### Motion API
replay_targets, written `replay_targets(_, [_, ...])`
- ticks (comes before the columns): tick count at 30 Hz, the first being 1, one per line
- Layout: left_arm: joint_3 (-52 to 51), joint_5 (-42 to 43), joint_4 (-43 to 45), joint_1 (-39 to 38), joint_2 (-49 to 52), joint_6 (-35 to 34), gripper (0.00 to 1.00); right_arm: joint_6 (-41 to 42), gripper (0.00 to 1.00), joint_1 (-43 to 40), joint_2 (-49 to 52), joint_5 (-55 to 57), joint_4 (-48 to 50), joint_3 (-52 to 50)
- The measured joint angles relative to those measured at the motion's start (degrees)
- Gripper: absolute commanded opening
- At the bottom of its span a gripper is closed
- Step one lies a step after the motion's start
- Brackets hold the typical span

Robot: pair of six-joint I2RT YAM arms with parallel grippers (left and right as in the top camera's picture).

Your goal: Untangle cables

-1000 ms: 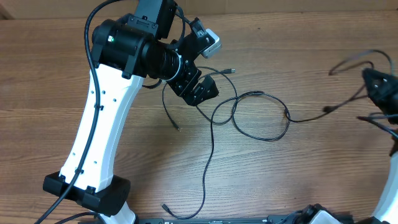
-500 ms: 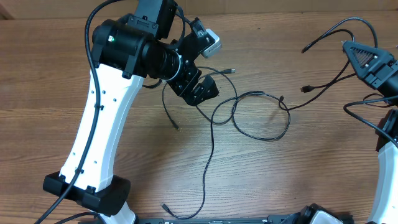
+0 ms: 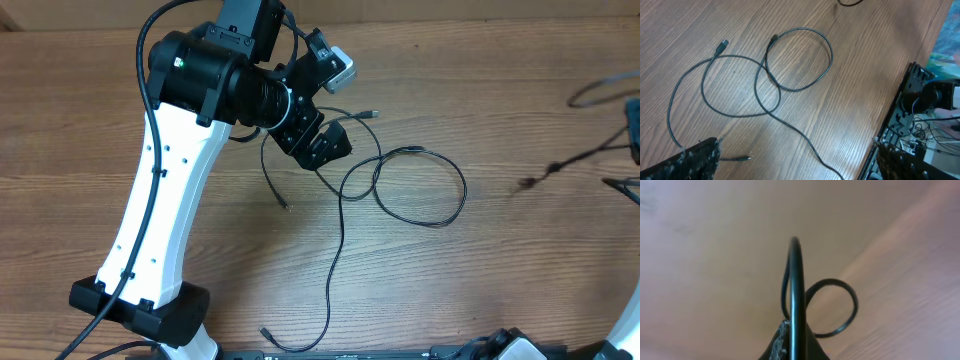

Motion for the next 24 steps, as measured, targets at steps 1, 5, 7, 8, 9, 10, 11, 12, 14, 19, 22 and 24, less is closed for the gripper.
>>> replay_targets(1, [0.00, 0.00, 0.00, 0.00, 0.00, 0.00, 1.00, -1.90, 0.04, -0.59, 0.11, 2.89, -1.53, 0.00])
replay_targets(5, [0.00, 0.00, 0.00, 0.00, 0.00, -0.02, 1.00, -8.13, 0.04, -1.70, 0.96, 18.27, -4.70, 0.00])
replay_targets(7, [0.00, 0.00, 0.00, 0.00, 0.00, 0.00, 1.00, -9.18, 0.04, -1.73, 1.46, 23.71, -4.70, 0.00])
replay_targets(8, [0.00, 0.00, 0.00, 0.00, 0.00, 0.00, 1.00, -9.70, 0.04, -1.77, 1.92, 27.63, -4.42, 0.00])
replay_targets(9, [0.00, 0.00, 0.00, 0.00, 0.00, 0.00, 1.00, -10.36, 0.04, -1.84, 2.58, 31.10, -4.04, 0.00])
replay_targets(10, [0.00, 0.00, 0.00, 0.00, 0.00, 0.00, 1.00, -10.93, 0.04, -1.90, 3.17, 33.29, -3.78, 0.00])
replay_targets(11, [0.00, 0.00, 0.00, 0.00, 0.00, 0.00, 1.00, -11.85, 0.04, -1.95, 4.15, 35.82, -3.17, 0.00])
replay_targets(12, [0.00, 0.00, 0.00, 0.00, 0.00, 0.00, 1.00, -12.94, 0.04, -1.95, 5.33, 37.99, -2.36, 0.00])
replay_targets(14, [0.00, 0.00, 0.00, 0.00, 0.00, 0.00, 1.00, -14.43, 0.04, -1.95, 7.41, 40.68, -1.16, 0.00])
replay_targets(19, [0.00, 0.00, 0.00, 0.00, 0.00, 0.00, 1.00, -17.55, 0.22, -1.95, 16.50, 49.59, 1.86, 0.00])
replay_targets(22, [0.00, 0.00, 0.00, 0.00, 0.00, 0.00, 1.00, -19.76, 0.75, -1.95, 20.72, 55.36, 1.77, 0.00])
replay_targets(24, [0.00, 0.02, 0.00, 0.00, 0.00, 0.00, 1.00, -20.13, 1.00, -1.95, 22.25, 57.33, 1.18, 0.00])
